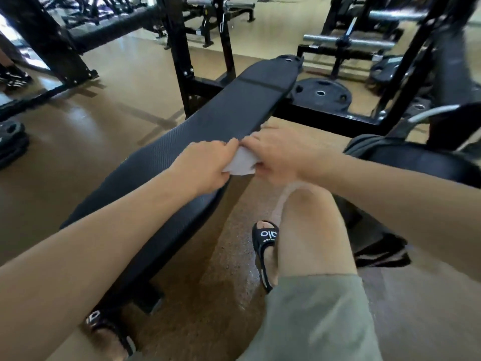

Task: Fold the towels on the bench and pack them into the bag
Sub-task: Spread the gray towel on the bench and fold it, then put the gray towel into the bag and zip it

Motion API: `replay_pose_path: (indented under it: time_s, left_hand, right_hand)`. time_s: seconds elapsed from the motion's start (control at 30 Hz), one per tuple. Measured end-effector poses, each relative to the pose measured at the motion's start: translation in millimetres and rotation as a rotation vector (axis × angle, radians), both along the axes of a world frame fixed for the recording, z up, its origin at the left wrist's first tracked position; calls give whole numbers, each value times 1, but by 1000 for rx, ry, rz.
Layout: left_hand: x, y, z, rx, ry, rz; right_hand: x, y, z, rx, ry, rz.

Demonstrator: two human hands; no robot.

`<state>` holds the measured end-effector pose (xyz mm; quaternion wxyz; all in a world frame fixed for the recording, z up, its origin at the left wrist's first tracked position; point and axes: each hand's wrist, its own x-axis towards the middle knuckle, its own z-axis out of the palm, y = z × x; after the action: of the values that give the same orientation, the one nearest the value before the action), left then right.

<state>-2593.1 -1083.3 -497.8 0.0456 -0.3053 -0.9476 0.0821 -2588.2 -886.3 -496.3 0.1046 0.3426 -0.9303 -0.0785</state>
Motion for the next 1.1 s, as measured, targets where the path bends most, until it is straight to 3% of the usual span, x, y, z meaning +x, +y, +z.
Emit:
replay_pose_path:
  time_s: [0.13,0.3,0.5,0.6,0.8,0.93,1.1]
  left_hand:
    - [-22,73,39,109,4,-184]
    - [-19,159,57,89,-2,-377]
    - [-3,227,24,3,-22,-523]
    - [4,246,-13,24,12,-536]
    - [8,273,-61,90,264,-612]
    - [11,294,-69,31,309,-633]
    - [0,302,-80,106,287,-718]
  right_hand:
    - [18,62,37,19,36,-231]
    - [47,141,50,-23,-19,-456]
    - [87,209,19,-127,-170,-616]
    - [94,226,-3,-167,-216,-662]
    - [94,250,-31,-170,-187,-728]
    - [99,261,-46,-155,-192,-704]
    - [103,269,-58,-85,-237,-673]
